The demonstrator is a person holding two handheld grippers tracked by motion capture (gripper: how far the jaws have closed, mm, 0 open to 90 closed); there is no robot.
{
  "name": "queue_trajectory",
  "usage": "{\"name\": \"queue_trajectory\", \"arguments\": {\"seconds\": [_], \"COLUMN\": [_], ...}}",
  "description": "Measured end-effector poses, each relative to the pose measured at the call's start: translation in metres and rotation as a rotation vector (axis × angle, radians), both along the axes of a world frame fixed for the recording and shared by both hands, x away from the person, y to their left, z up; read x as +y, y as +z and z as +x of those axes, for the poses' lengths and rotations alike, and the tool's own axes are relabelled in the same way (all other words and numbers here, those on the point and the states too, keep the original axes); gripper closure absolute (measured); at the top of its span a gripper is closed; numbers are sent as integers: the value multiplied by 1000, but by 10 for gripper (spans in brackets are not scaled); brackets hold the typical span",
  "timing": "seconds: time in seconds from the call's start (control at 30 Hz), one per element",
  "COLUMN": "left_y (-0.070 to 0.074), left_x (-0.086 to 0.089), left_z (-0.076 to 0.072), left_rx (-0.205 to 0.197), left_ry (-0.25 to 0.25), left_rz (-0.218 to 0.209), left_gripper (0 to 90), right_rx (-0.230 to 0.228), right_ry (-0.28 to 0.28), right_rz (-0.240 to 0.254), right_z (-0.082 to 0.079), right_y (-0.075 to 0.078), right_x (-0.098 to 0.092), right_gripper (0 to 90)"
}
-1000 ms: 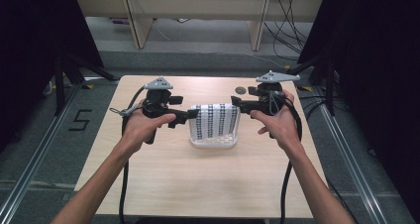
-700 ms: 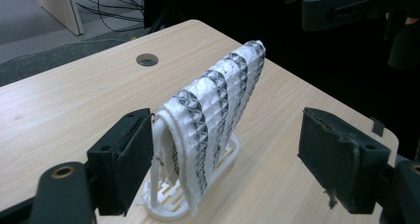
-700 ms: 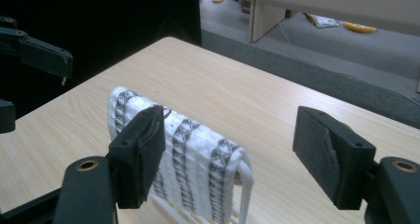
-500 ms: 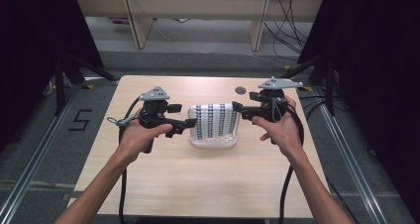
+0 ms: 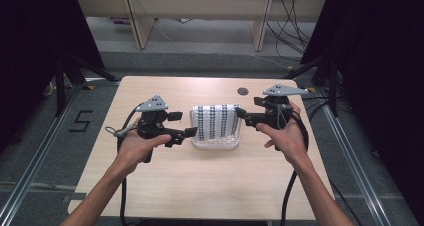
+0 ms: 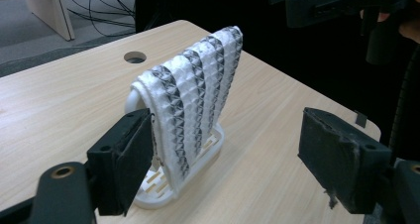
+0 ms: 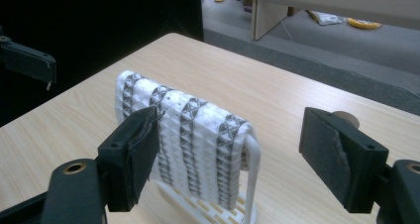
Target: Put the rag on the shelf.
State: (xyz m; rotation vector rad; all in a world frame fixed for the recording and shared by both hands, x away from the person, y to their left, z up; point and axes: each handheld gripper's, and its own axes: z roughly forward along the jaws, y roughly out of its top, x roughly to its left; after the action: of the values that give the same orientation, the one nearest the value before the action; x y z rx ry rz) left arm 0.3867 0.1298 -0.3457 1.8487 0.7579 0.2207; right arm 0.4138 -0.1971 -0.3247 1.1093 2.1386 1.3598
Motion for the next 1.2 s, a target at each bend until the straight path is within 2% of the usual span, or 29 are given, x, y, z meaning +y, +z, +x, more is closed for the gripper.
{"name": "queue_trajectory", "arguments": {"seconds": [0.03, 0.07, 0.13, 0.17, 0.23, 0.27, 0.33, 0.37, 0.4, 0.47, 0.5, 0.67, 0.73, 0.77, 0.83, 0.97, 1.0, 1.03, 1.07, 1.13, 1.2], "left_y": [0, -1, -2, -3, -4, -5, -7, -8, -10, -12, -13, -18, -21, -22, -24, -27, -28, -28, -30, -31, -32], "left_x": [0, 1, 1, 1, 1, 2, 2, 3, 2, 3, 3, 5, 6, 6, 7, 9, 9, 9, 10, 11, 12], "left_z": [-2, -4, -8, -10, -13, -14, -17, -18, -19, -20, -21, -24, -26, -27, -29, -33, -34, -34, -35, -37, -37], "left_rx": [-1, -4, -5, -5, -6, -4, -1, -3, -2, 1, 0, -2, -2, -5, -10, -13, -13, -13, -13, -13, -16], "left_ry": [-2, -3, -9, -17, -13, -17, -17, -21, -21, -20, -23, -22, -24, -27, -29, -19, -21, -21, -22, -21, -19], "left_rz": [2, 5, -3, -9, 0, 1, 2, 4, 0, -1, 1, -10, -12, -11, -11, -8, -4, -3, 0, 5, 3], "left_gripper": [208, 208, 208, 208, 207, 206, 204, 204, 203, 202, 202, 200, 200, 200, 199, 199, 199, 199, 199, 199, 198], "right_rx": [6, -19, 4, -12, 5, -8, 13, -13, -15, 12, -10, -3, -16, -19, -3, -12, 10, 10, -9, 27, 4], "right_ry": [-7, 5, -7, 9, -5, -1, 1, 6, 10, -2, 13, 4, 25, 16, 20, 33, 21, 25, 29, 21, 33], "right_rz": [12, -1, 1, 3, 0, -6, 20, 12, 9, 19, 21, 28, 24, 25, 30, 37, 29, 23, 18, 46, 24], "right_z": [-2, -1, -4, -3, -6, -5, -6, -6, -7, -10, -9, -14, -14, -14, -16, -18, -21, -21, -20, -23, -22], "right_y": [-1, -2, -3, -6, -6, -6, -7, -8, -8, -6, -8, -9, -10, -11, -11, -15, -15, -15, -17, -18, -19], "right_x": [1, -1, -2, -2, -2, -3, -3, -3, -4, -4, -4, -4, -4, -4, -4, -4, -5, -5, -6, -5, -8], "right_gripper": [246, 246, 246, 246, 245, 245, 244, 244, 244, 244, 244, 242, 241, 241, 239, 237, 234, 227, 222, 220, 217]}}
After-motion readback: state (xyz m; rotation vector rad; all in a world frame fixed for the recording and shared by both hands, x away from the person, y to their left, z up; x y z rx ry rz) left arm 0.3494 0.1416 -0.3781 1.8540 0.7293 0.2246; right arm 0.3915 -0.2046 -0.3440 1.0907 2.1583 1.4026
